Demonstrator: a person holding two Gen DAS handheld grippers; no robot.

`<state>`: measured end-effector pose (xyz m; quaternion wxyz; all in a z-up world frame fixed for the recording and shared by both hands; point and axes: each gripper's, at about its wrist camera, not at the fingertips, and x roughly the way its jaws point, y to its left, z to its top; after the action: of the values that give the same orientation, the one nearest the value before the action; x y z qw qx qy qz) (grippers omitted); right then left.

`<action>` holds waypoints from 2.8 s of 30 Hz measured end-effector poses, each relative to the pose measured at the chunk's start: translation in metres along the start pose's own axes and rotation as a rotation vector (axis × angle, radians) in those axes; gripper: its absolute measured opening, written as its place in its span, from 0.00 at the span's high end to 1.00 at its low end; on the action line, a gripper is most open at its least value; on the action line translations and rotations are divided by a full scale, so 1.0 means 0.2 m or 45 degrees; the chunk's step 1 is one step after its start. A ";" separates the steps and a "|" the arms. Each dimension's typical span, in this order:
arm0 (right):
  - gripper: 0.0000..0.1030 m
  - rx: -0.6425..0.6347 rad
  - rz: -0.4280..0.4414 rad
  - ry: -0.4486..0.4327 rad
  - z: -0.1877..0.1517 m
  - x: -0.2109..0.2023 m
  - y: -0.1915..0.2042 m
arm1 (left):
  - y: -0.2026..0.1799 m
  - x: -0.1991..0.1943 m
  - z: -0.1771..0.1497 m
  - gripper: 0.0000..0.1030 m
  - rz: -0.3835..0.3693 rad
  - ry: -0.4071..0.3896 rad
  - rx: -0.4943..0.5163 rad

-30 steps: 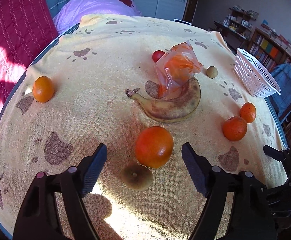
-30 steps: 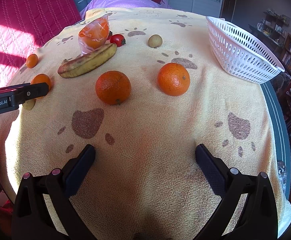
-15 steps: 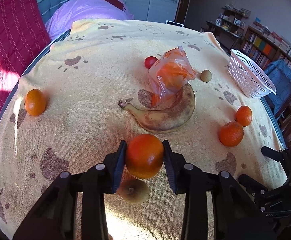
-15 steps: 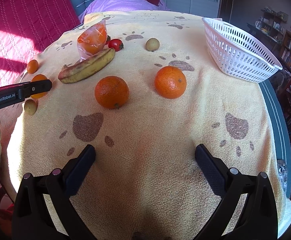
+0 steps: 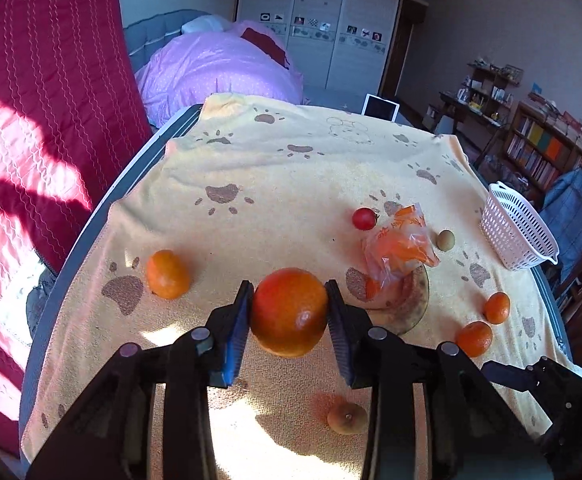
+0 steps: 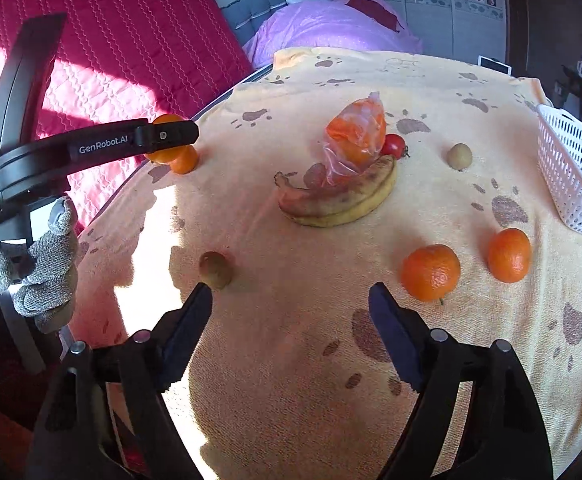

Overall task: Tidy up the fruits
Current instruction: 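Grasp the large orange with the left tool while the right tool grasps the kiwi, then carry the kiwi into the white basket and open the right tool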

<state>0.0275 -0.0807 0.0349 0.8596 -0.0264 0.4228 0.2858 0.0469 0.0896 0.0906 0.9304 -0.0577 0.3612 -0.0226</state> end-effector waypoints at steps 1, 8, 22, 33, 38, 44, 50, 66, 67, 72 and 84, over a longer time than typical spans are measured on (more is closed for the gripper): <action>0.30 -0.017 0.012 0.015 0.02 0.03 0.03 | 0.01 -0.01 0.00 0.64 0.003 -0.006 -0.006; 0.63 -0.094 0.069 0.118 0.07 0.23 0.16 | 0.05 -0.04 0.02 0.64 0.013 -0.029 -0.022; 0.74 -0.110 0.068 0.139 0.06 0.28 0.17 | 0.05 0.02 0.01 0.64 0.017 0.013 -0.027; 0.74 0.055 -0.044 -0.064 0.13 -0.03 -0.12 | 0.01 0.06 -0.01 0.64 0.017 0.037 0.002; 0.74 0.203 -0.193 -0.160 0.18 -0.19 -0.41 | -0.03 0.07 -0.01 0.64 0.011 0.045 0.007; 0.74 0.385 -0.352 -0.271 0.19 -0.37 -0.76 | -0.11 0.06 0.00 0.64 0.000 0.037 0.047; 0.74 0.547 -0.456 -0.318 0.19 -0.46 -1.05 | -0.20 0.06 0.02 0.64 -0.004 0.035 0.081; 0.74 0.738 -0.580 -0.306 0.16 -0.41 -1.55 | -0.42 0.09 0.05 0.64 -0.008 0.034 0.168; 0.71 0.748 -0.579 -0.316 0.16 -0.42 -1.55 | -0.43 0.09 0.05 0.64 -0.007 0.035 0.172; 0.46 0.756 -0.593 -0.419 0.15 -0.45 -1.53 | -0.50 0.10 0.07 0.64 -0.005 0.033 0.199; 0.46 0.837 -0.831 -0.659 0.04 -0.56 -1.52 | -0.86 0.19 0.14 0.64 -0.098 -0.008 0.324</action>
<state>0.1365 -0.3848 0.0626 0.9430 0.1855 0.2340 -0.1470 0.0938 -0.0808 0.1065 0.9298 0.0471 0.3499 -0.1037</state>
